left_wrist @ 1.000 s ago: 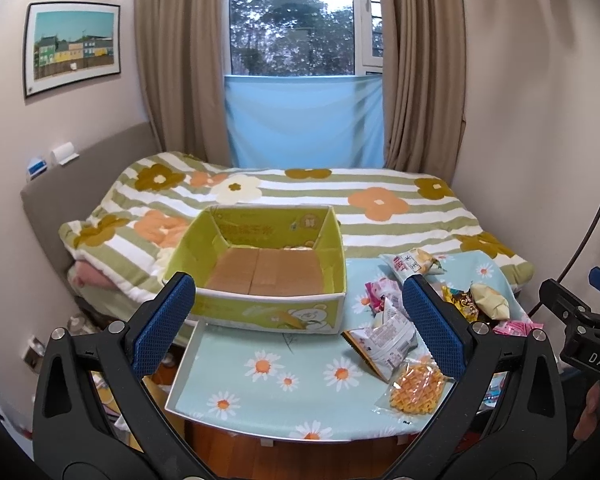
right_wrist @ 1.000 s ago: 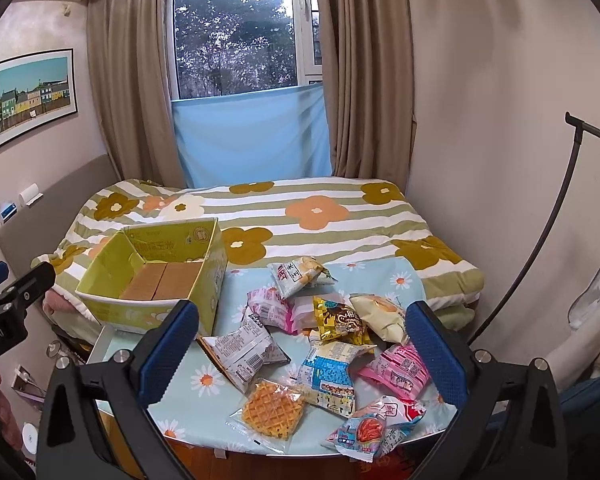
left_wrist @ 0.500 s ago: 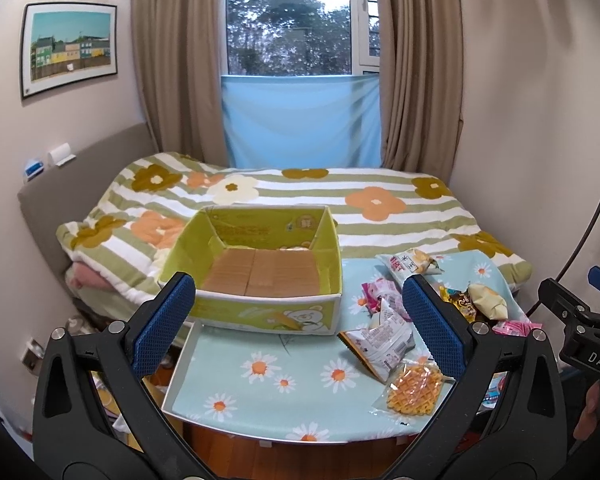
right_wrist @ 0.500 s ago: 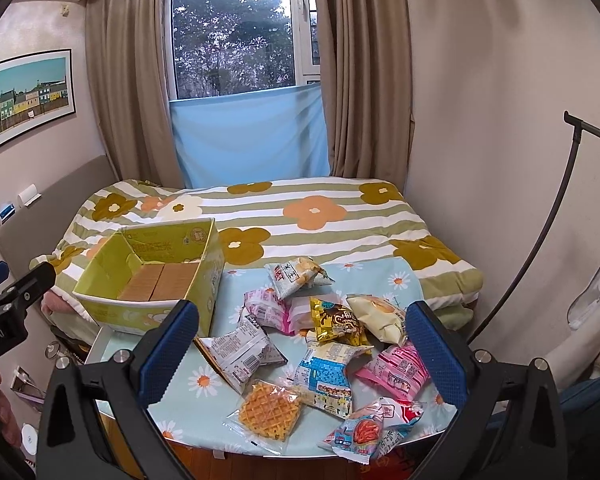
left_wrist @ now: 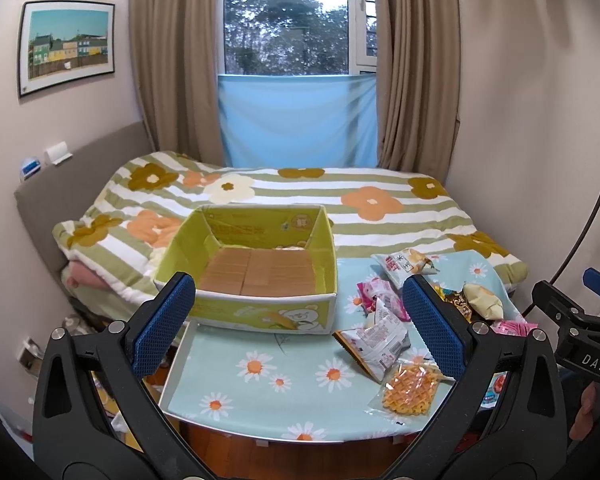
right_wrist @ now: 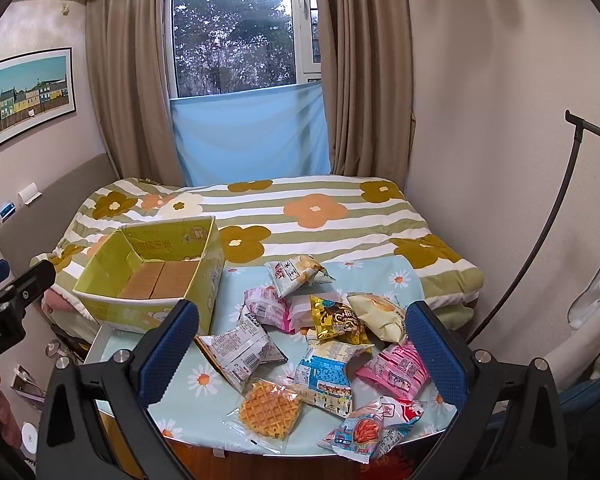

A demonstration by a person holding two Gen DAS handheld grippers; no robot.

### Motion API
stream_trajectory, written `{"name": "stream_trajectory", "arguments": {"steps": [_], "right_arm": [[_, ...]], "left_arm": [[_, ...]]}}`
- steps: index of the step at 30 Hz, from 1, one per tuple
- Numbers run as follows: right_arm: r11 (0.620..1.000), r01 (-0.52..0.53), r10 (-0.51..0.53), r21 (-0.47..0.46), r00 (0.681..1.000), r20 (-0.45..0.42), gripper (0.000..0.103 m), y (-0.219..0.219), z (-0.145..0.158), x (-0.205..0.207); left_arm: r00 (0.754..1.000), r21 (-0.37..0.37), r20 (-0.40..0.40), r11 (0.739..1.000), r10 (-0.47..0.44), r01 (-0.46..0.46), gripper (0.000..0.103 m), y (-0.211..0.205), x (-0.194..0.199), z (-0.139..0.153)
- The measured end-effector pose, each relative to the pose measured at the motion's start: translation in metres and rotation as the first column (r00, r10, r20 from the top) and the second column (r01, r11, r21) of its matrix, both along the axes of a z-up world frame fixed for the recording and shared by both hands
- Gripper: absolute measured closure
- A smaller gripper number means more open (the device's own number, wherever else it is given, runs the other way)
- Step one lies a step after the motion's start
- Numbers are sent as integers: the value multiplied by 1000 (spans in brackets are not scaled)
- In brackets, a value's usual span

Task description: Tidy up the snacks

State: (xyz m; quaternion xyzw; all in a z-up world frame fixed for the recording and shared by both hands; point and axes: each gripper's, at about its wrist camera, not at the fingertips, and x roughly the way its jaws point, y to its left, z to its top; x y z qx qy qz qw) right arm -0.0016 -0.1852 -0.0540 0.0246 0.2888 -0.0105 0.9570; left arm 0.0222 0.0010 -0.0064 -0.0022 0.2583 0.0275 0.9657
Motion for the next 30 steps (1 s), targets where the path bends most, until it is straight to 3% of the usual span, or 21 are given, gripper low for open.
{"name": "stream_trajectory", "arguments": {"steps": [30], "right_arm": [[1000,5,-5,-6,1000,-16,0,4,1,0]], "left_arm": [[999,-21,-16,999,-42,42,0,1,4,0]]}}
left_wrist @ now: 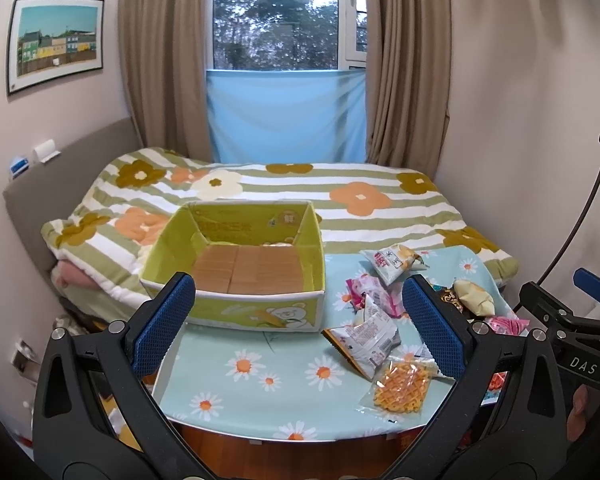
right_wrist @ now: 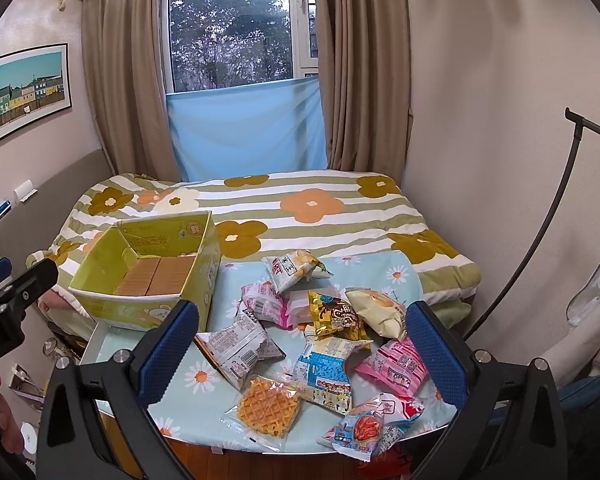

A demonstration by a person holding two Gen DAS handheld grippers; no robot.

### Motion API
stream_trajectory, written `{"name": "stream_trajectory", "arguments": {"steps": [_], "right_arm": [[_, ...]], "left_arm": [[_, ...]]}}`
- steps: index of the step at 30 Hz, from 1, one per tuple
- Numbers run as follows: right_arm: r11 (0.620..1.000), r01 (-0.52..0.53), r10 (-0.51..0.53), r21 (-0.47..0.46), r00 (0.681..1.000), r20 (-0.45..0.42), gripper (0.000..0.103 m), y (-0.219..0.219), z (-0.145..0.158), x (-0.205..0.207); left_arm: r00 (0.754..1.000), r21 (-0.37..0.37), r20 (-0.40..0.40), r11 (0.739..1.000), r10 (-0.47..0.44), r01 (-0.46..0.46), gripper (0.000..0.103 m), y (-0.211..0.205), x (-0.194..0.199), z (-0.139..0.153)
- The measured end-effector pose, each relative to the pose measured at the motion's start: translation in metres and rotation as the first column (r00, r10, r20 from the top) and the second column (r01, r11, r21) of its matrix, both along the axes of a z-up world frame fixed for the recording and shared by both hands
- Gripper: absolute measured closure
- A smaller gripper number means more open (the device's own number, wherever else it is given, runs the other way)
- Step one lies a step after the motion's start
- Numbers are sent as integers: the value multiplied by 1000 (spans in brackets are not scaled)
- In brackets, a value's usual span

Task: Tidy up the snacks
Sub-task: 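Close the left tool on the waffle cake while the right tool grasps the white-red bag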

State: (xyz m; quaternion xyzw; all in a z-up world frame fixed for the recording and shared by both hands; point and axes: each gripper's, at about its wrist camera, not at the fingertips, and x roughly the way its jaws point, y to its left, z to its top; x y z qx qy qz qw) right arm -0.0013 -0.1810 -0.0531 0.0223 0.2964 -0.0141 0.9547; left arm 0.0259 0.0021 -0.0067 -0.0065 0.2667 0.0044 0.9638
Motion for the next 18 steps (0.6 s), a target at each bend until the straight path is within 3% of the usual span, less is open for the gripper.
{"name": "stream_trajectory", "arguments": {"steps": [6,11,14,18], "right_arm": [[999,33,-33,-5,999,-25,0,-2,-3,1],[995,104,-103,5,989,-104,0,-15,-17,4],[985,175,-171,11,971,-165,0,-28,-34,0],[961,272,-252,45,934,-254,0,-52,-59,-9]], "left_arm": [[999,-8,-32,1000,-22,22,0,-2,7,-2],[988,-23,-125,995,-96,93,0,-11,26,-20],[966,-42,-198,986,-166,161,0,-22,37,-42],[916,-82,-300,964,-265,252,1,-43,51,-80]]}}
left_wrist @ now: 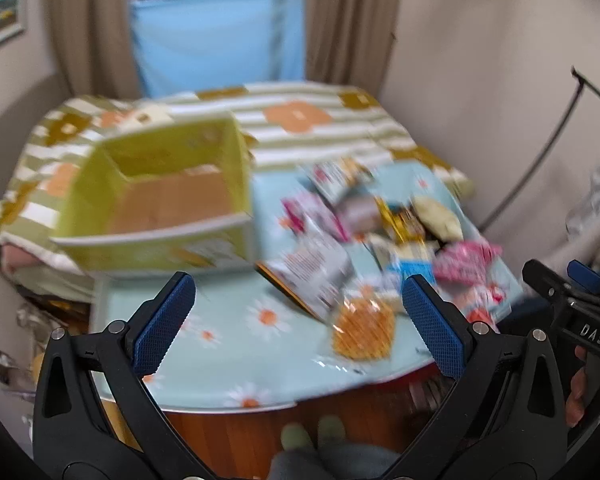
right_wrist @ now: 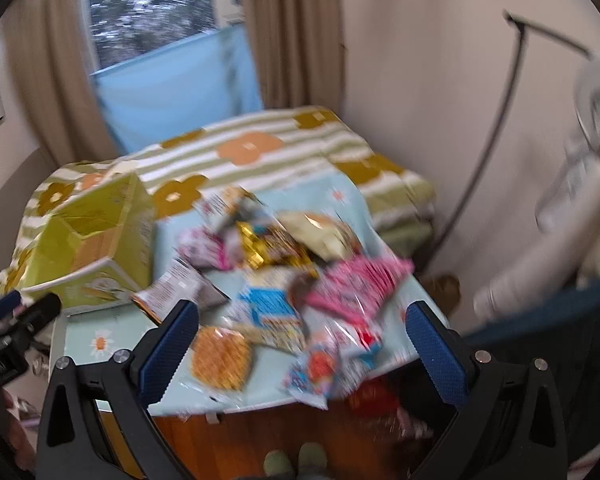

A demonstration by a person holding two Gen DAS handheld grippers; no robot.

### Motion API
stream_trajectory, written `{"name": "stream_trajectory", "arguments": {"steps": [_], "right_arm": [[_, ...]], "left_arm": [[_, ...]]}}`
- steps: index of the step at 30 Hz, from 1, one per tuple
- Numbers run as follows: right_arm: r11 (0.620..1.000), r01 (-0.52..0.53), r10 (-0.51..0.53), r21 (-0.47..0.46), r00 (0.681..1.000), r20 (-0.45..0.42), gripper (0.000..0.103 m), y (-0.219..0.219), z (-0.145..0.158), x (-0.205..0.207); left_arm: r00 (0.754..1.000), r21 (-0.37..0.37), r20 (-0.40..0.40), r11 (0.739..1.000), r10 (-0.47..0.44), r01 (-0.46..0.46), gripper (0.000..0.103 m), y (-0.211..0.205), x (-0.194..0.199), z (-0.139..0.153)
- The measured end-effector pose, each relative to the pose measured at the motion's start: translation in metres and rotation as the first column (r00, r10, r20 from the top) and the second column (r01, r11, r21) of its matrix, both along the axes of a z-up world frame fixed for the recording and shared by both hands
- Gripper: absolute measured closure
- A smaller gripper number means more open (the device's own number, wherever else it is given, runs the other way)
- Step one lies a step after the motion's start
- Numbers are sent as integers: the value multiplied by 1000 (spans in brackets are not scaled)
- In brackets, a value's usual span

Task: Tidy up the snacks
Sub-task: 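Close the left tool on the waffle cake while the right tool grasps the white-red bag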

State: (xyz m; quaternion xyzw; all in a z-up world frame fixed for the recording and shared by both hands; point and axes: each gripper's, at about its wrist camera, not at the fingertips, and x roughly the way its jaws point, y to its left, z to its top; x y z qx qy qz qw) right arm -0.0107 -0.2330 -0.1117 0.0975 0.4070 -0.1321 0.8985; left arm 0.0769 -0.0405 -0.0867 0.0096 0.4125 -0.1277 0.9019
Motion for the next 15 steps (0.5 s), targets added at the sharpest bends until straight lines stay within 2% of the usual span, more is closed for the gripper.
{"name": "stream_trajectory", "arguments": {"steps": [5,8,15], "right_arm": [[990,85,-74,114,992,-98,0,-30,-34,-8],[971,120,-90,205,984,-153,0,-46,-57,-8],[962,81,-16,260,970,-242,0,-57,-102,13]], "left_arm": [[991,-3,-114,997,-72,72,1,-30,9,-46],[975,-10,-197,995,-102,102,1,-46,12,-76],[945,30,-314,993,-98,113,1,-77,25,-138]]}}
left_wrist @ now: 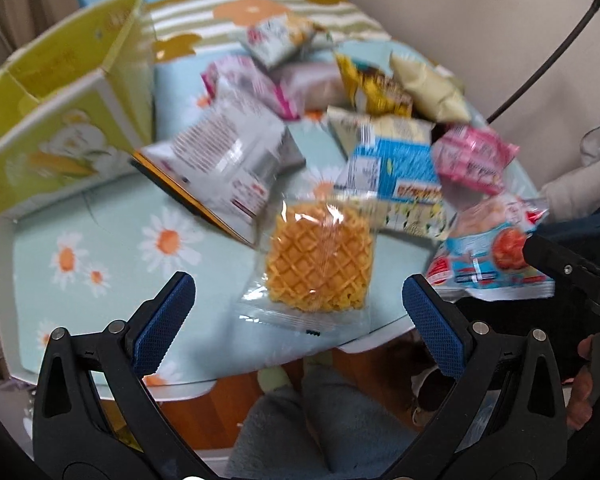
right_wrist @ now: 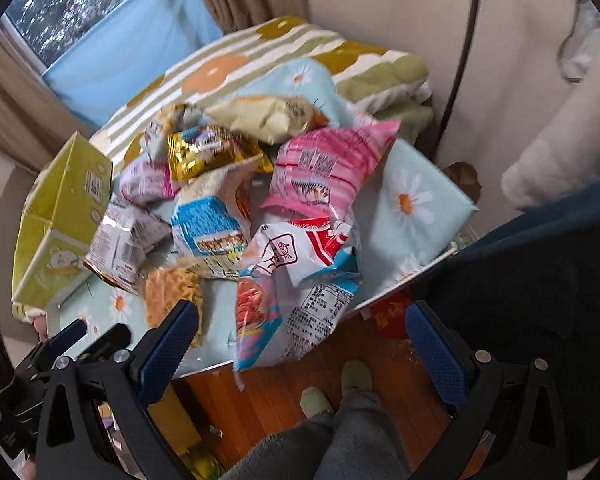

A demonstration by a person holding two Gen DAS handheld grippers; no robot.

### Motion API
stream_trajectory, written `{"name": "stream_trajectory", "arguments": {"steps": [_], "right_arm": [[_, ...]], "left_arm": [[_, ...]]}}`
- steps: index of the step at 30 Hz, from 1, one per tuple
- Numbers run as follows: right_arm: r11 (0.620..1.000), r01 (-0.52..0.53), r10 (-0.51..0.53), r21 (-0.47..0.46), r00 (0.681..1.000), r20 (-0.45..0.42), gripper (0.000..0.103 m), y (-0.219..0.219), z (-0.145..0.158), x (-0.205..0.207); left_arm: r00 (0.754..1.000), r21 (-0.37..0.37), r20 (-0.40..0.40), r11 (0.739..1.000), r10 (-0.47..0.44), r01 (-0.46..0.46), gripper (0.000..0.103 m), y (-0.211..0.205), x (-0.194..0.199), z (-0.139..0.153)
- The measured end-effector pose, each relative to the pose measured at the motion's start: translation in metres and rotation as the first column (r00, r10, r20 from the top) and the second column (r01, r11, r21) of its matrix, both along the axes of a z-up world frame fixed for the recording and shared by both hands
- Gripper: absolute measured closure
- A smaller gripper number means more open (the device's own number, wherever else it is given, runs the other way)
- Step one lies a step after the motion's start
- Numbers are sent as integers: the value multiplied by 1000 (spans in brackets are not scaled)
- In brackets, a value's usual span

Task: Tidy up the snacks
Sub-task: 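Close the left tool on the waffle cake while the right tool grasps the white-red bag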

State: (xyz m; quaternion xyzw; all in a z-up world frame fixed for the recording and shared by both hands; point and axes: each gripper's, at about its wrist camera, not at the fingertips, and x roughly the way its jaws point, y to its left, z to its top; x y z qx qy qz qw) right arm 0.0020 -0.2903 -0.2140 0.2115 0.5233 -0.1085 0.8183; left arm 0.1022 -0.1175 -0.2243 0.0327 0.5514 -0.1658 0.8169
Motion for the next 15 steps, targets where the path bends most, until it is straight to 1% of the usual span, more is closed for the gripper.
{"name": "stream_trajectory", "arguments": {"steps": [4,10,15], "right_arm": [[999,-40,40,16,999,-14,0,-5,-13,11],[994,-91,95,68,994,-61,0,-7,-41,34],[989,-116,125,92,988,-95,0,-11,-55,48]], "left_arm": [[999,28,-48,1000,-9,10,1,-17,9,-28],[998,66,-56,998,-13,17,1,-32,20,-56],[997,82,-73,997,2,4,1,-34,27,-71]]}}
